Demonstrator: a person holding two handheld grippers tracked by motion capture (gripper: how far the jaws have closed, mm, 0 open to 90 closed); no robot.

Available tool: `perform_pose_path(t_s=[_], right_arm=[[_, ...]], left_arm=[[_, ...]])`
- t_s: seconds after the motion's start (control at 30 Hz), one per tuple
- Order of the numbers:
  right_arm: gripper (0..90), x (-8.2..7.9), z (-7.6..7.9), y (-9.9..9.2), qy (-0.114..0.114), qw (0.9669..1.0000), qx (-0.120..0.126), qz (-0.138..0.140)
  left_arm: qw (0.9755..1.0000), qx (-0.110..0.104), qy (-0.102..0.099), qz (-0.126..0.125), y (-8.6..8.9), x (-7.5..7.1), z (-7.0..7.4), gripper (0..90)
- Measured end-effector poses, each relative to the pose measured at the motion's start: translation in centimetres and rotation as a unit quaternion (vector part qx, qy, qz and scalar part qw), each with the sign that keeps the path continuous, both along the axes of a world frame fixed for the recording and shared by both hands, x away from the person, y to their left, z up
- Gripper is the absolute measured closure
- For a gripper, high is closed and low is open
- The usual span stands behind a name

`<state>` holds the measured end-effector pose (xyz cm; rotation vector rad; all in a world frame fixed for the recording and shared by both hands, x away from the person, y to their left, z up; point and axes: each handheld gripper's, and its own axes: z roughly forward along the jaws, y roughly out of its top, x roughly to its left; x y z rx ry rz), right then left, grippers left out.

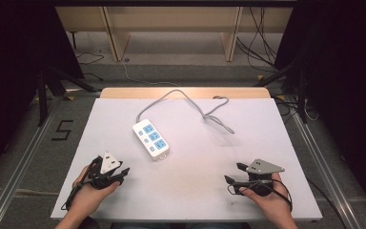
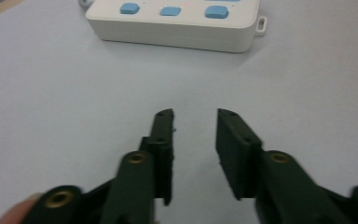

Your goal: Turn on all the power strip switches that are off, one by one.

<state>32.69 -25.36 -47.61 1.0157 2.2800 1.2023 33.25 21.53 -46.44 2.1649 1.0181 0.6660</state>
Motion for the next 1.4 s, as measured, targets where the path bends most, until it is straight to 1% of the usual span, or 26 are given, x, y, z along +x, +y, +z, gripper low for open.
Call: perform_pose_path(t_s=[0.07, 0.1, 0.17, 0.2, 0.23, 0.3, 0.37, 0.43, 0.47, 0.53, 0.7, 0.73, 0.77, 0.9, 0.93, 0.97, 1.03, 1.1, 1.27, 1.3, 1.33, 1.4], right_arm=[[32.8, 0.0, 0.0, 0.0, 0.000, 1.0000, -0.001, 0.002], [32.8, 0.0, -0.1, 0.0, 0.000, 1.0000, -0.001, 0.003], [32.8, 0.0, -0.1, 0.1, 0.002, 1.0000, -0.002, 0.003], [32.8, 0.0, -0.1, 0.1, 0.002, 1.0000, -0.002, 0.003], [32.8, 0.0, -0.1, 0.1, 0.003, 1.0000, -0.002, 0.003], [32.8, 0.0, -0.1, 0.1, 0.003, 1.0000, -0.002, 0.003], [32.7, 0.0, -0.1, 0.2, 0.003, 1.0000, -0.002, 0.003], [32.7, 0.1, -0.2, 0.2, 0.004, 1.0000, -0.004, 0.003], [32.7, 0.1, -0.2, 0.2, 0.004, 1.0000, -0.003, 0.003], [32.7, 0.0, -0.2, 0.1, 0.005, 1.0000, -0.003, 0.002], [32.6, 0.1, -0.2, 0.1, 0.005, 1.0000, -0.003, 0.001], [32.6, 0.1, -0.2, 0.1, 0.004, 1.0000, -0.004, 0.002], [32.6, 0.1, -0.3, 0.1, 0.005, 1.0000, -0.003, 0.002], [32.6, 0.1, -0.3, 0.2, 0.006, 1.0000, -0.004, 0.004], [32.6, 0.1, -0.3, 0.2, 0.007, 1.0000, -0.004, 0.003], [32.6, 0.1, -0.3, 0.2, 0.007, 1.0000, -0.004, 0.003], [32.6, 0.1, -0.3, 0.2, 0.007, 1.0000, -0.004, 0.004], [32.6, 0.1, -0.3, 0.2, 0.007, 1.0000, -0.004, 0.003], [32.6, 0.1, -0.4, 0.3, 0.007, 1.0000, -0.005, 0.003], [32.6, 0.1, -0.4, 0.3, 0.007, 1.0000, -0.005, 0.003], [32.6, 0.1, -0.4, 0.2, 0.007, 1.0000, -0.005, 0.003], [32.6, 0.1, -0.4, 0.2, 0.009, 0.9999, -0.005, 0.002]], left_arm=[[1.0000, 0.007, -0.005, -0.002, 0.2, 0.0, 0.1, 80.2], [1.0000, 0.007, -0.005, -0.001, 0.3, 0.0, 0.1, 84.1], [1.0000, 0.007, -0.005, 0.000, 0.3, 0.0, 0.1, 89.2], [1.0000, 0.007, -0.002, 0.000, 0.4, 0.0, 0.2, 89.4], [1.0000, 0.001, 0.004, 0.003, 0.3, 0.0, 0.2, 89.5], [0.9999, 0.000, 0.010, 0.005, 0.1, 0.0, 0.2, 89.5], [0.9999, 0.002, 0.014, 0.000, -0.2, 0.1, 0.3, 89.6], [0.9999, 0.000, 0.014, -0.001, -0.4, 0.2, 0.3, 89.5], [0.9999, -0.002, 0.010, -0.004, -0.8, 0.3, 0.4, 89.5], [0.9999, 0.002, 0.010, -0.009, -1.1, 0.4, 0.4, 89.5], [0.9998, 0.001, 0.012, -0.013, -1.6, 0.7, 0.4, 89.5], [0.9998, 0.001, 0.012, -0.012, -1.7, 0.8, 0.5, 89.5], [0.9998, -0.005, 0.014, -0.009, -1.9, 1.0, 0.6, 89.5], [0.9999, -0.002, 0.012, -0.007, -2.1, 1.3, 0.7, 89.5], [0.9999, -0.005, 0.012, -0.005, -2.1, 1.5, 0.8, 89.5], [0.9999, -0.002, 0.014, -0.006, -2.0, 1.6, 0.8, 89.5], [0.9998, -0.010, 0.015, -0.003, -2.0, 1.8, 0.8, 89.6], [0.9998, -0.012, 0.015, -0.002, -2.0, 1.9, 0.9, 89.5], [0.9998, -0.012, 0.016, -0.002, -2.1, 2.6, 1.1, 89.6], [0.9997, -0.014, 0.018, -0.002, -2.2, 2.8, 1.2, 89.6], [0.9997, -0.010, 0.023, -0.005, -2.4, 3.1, 1.2, 89.6], [0.9996, -0.010, 0.024, -0.007, -2.7, 3.5, 1.2, 89.6]])
